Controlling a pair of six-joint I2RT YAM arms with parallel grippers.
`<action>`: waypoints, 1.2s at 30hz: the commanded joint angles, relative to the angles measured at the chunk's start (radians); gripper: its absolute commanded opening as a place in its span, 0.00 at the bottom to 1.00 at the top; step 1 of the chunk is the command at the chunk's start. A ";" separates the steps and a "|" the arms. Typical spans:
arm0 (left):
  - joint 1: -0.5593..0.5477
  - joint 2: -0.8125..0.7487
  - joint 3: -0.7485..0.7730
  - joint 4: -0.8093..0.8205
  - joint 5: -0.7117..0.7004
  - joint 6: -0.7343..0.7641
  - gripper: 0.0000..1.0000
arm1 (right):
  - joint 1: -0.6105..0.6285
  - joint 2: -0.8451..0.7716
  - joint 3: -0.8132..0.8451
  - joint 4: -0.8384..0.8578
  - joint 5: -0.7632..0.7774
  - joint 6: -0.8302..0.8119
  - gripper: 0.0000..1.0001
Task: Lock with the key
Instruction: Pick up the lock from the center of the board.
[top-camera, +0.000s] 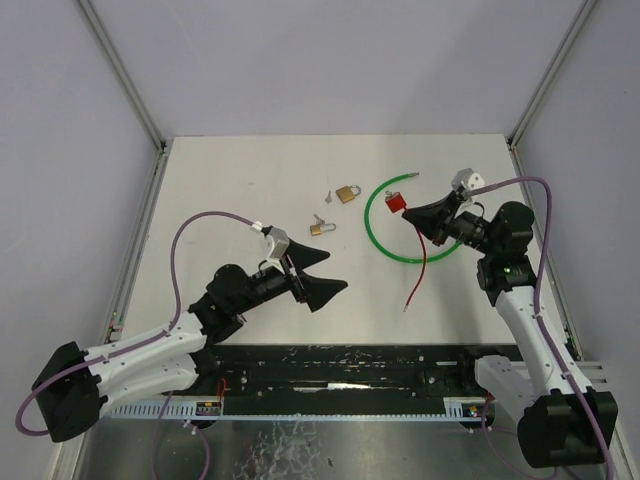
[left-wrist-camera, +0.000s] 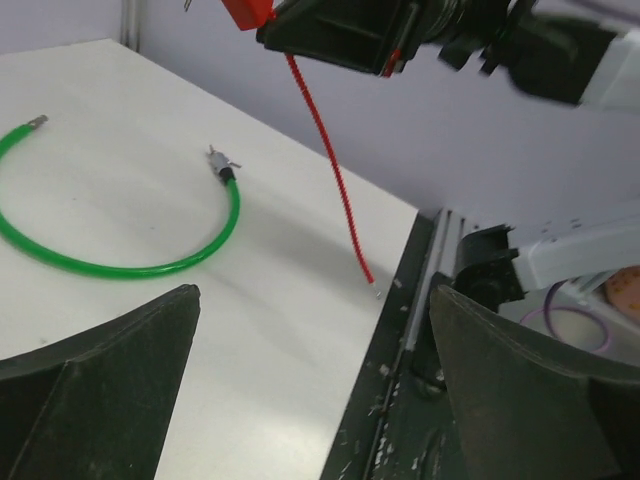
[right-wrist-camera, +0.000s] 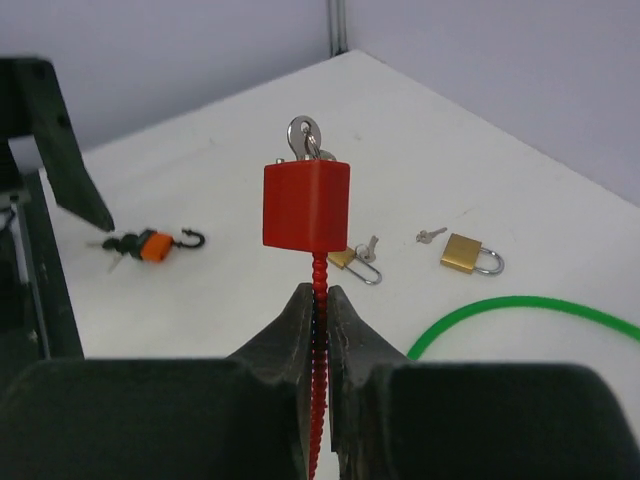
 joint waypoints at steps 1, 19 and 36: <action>0.000 0.044 -0.015 0.280 -0.006 -0.163 0.96 | -0.062 -0.013 -0.107 0.512 0.046 0.553 0.00; 0.007 0.269 0.110 0.248 -0.037 -0.200 0.88 | -0.143 0.043 -0.210 0.720 0.088 0.799 0.00; 0.072 0.776 0.428 0.511 0.218 -0.463 0.80 | -0.142 0.050 -0.233 0.770 0.048 0.795 0.00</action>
